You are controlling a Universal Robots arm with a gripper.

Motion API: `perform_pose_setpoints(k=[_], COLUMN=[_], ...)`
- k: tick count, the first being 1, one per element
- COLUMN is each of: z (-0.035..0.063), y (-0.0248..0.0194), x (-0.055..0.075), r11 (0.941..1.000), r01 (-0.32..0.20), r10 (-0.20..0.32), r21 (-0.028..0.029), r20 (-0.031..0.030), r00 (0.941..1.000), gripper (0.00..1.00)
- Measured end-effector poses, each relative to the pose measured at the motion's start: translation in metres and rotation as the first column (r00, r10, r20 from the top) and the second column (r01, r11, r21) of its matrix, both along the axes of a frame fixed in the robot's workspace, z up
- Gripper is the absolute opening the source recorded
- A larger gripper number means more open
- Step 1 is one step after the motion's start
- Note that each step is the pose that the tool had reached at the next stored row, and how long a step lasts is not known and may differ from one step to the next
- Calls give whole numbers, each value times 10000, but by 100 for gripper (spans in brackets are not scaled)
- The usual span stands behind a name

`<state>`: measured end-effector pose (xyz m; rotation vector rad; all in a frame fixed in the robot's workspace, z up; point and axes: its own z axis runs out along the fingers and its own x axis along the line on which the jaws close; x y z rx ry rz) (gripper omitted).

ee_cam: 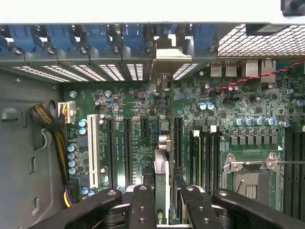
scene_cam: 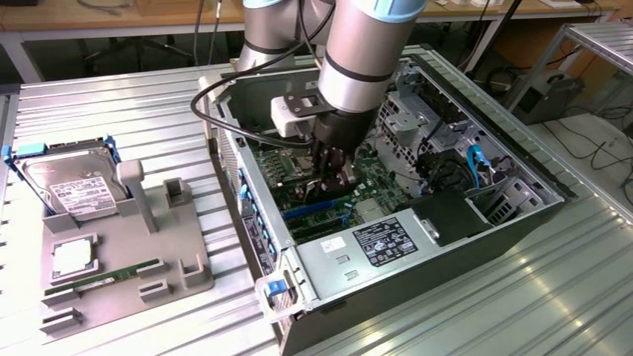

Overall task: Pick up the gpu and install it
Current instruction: 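Insert the gpu into the slot, then press down on the gpu until it lock into place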

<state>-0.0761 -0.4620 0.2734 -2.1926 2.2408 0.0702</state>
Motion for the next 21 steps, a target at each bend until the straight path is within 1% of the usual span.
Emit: perform_pose_setpoints(k=[3, 7, 11, 16, 21], z=[-6, -7, -8, -11, -42], y=[0, 0, -7, -8, -8], x=[-1, -4, -21, -23, -23], r11=[10000, 10000, 10000, 10000, 10000], r01=[2, 1, -1, -2, -92], r10=[-2, -1, 1, 2, 92], r21=[0, 2, 2, 1, 1], r20=[-21, -82, -111, -115, -114], r00=[10000, 10000, 9999, 9999, 9999], gripper=[26, 26, 26, 26, 26])
